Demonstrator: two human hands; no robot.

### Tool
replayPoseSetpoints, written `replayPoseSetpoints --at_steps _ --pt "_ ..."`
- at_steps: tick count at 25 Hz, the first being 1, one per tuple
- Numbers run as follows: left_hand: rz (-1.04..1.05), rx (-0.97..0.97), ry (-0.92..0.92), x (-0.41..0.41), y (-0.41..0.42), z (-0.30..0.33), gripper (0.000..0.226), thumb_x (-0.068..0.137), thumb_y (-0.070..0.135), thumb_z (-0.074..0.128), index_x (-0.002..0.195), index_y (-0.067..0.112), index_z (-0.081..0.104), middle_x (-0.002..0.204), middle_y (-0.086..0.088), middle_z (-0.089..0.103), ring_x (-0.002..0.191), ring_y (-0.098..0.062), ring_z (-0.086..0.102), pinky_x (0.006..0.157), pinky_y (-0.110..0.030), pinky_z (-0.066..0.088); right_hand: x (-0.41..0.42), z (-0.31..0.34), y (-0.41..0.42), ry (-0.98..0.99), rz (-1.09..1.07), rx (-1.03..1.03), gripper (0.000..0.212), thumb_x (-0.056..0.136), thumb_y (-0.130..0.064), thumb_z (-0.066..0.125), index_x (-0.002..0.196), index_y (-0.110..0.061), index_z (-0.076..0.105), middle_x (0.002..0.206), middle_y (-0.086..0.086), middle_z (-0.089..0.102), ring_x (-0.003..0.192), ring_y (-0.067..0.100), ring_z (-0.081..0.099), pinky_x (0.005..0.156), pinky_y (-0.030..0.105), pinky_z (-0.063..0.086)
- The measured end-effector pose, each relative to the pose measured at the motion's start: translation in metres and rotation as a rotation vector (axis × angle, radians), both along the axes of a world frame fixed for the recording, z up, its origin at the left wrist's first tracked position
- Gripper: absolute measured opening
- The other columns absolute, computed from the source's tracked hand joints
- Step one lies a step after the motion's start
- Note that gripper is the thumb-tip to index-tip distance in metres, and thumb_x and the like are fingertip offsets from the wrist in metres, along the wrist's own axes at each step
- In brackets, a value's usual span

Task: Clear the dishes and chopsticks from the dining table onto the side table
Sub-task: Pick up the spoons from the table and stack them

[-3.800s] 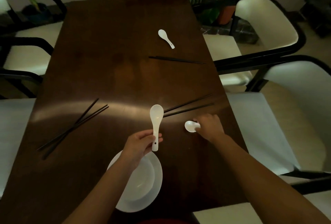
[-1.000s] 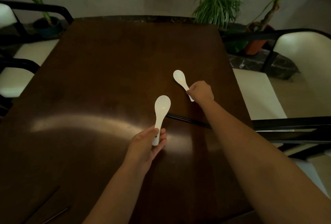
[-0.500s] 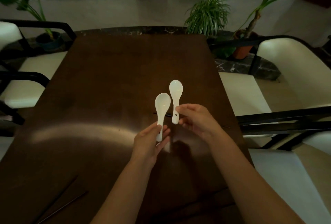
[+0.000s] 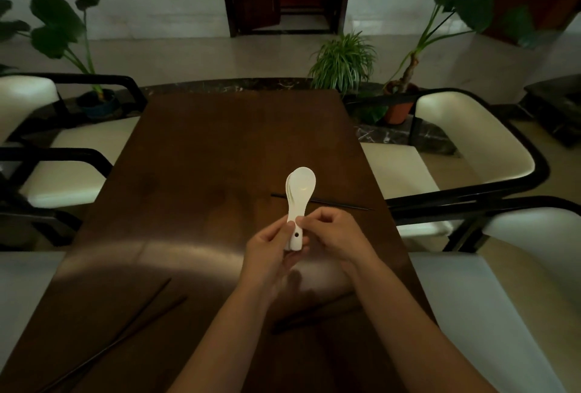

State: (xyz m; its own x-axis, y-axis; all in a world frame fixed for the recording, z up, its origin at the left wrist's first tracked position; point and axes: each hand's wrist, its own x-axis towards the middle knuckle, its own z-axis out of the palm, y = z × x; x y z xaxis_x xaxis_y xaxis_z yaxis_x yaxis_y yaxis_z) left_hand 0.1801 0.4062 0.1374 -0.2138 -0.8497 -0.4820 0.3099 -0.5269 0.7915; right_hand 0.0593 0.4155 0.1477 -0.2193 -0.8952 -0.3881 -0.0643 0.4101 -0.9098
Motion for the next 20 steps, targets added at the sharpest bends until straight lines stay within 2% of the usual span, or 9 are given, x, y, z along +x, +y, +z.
replayPoseSetpoints --at_steps 2,4,6,7,9,11,16,18,20 --pt "0.010 0.059 0.092 0.013 0.012 0.007 0.020 0.091 0.010 0.053 0.107 0.005 0.063 0.085 -0.009 0.071 0.069 -0.012 0.068 0.056 -0.022 0.056 0.002 0.009 0.006 0.093 0.010 0.005 0.015 0.078 -0.037 0.068 0.074 -0.024 0.062 0.076 -0.006 0.065 0.071 0.009 0.057 0.059 0.022 0.041" --pt "-0.021 0.093 0.148 0.031 0.024 0.012 0.016 0.090 0.009 0.053 0.102 0.004 0.063 0.071 -0.007 0.072 0.060 -0.010 0.067 0.053 -0.021 0.055 -0.001 0.020 0.010 0.110 -0.007 -0.047 0.025 0.083 -0.041 0.061 0.103 -0.028 0.055 0.094 -0.007 0.059 0.079 0.011 0.057 0.060 0.021 0.043" --pt "-0.100 0.085 0.128 0.052 0.036 0.015 0.015 0.090 0.010 0.053 0.100 0.005 0.064 0.067 -0.005 0.072 0.056 -0.009 0.065 0.051 -0.019 0.054 -0.006 0.033 0.015 0.085 0.094 -0.098 0.038 0.091 -0.034 0.053 0.127 -0.033 0.043 0.101 -0.006 0.057 0.081 0.012 0.060 0.058 0.019 0.049" --pt "-0.150 0.076 0.103 0.062 0.042 0.017 0.016 0.090 0.010 0.052 0.100 0.005 0.064 0.067 -0.005 0.072 0.055 -0.008 0.064 0.050 -0.018 0.053 -0.007 0.039 0.019 0.089 0.175 -0.110 0.037 0.093 -0.028 0.050 0.129 -0.032 0.044 0.102 -0.004 0.058 0.081 0.011 0.060 0.056 0.017 0.050" --pt "-0.245 0.050 0.039 0.084 0.054 0.022 0.018 0.092 0.012 0.051 0.102 0.004 0.064 0.067 -0.002 0.071 0.054 -0.005 0.062 0.048 -0.016 0.051 0.000 0.044 0.031 0.120 0.290 -0.114 0.027 0.093 -0.017 0.049 0.119 -0.023 0.056 0.100 -0.001 0.060 0.081 0.012 0.061 0.054 0.014 0.051" --pt "-0.293 0.015 -0.025 0.103 0.067 0.026 0.021 0.093 0.015 0.049 0.105 0.004 0.064 0.068 0.000 0.071 0.054 -0.003 0.061 0.048 -0.015 0.050 0.014 0.042 0.045 0.160 0.300 -0.112 0.021 0.092 -0.012 0.051 0.110 -0.019 0.061 0.096 -0.001 0.063 0.075 0.012 0.065 0.053 0.014 0.052" --pt "-0.199 -0.151 -0.391 0.147 0.103 0.020 0.015 0.086 0.013 0.061 0.100 0.013 0.067 0.093 -0.007 0.067 0.078 -0.013 0.068 0.062 -0.020 0.055 0.060 0.012 0.093 0.126 0.073 -0.082 0.014 0.091 -0.008 0.052 0.101 -0.016 0.058 0.082 0.002 0.064 0.054 0.009 0.063 0.050 0.017 0.054" --pt "-0.118 -0.191 -0.436 0.162 0.119 0.012 0.016 0.085 0.010 0.063 0.101 0.012 0.067 0.095 -0.009 0.067 0.081 -0.017 0.069 0.063 -0.020 0.056 0.080 -0.006 0.114 0.047 0.000 -0.023 0.012 0.091 -0.007 0.051 0.099 -0.014 0.057 0.081 0.004 0.064 0.052 0.009 0.063 0.047 0.016 0.053" --pt "-0.060 -0.198 -0.415 0.177 0.132 0.004 0.018 0.086 0.007 0.062 0.103 0.008 0.067 0.092 -0.009 0.068 0.075 -0.015 0.069 0.060 -0.016 0.054 0.098 -0.023 0.134 -0.088 -0.059 0.040 0.015 0.090 -0.005 0.054 0.103 -0.010 0.059 0.085 0.008 0.065 0.054 0.012 0.064 0.047 0.016 0.052"
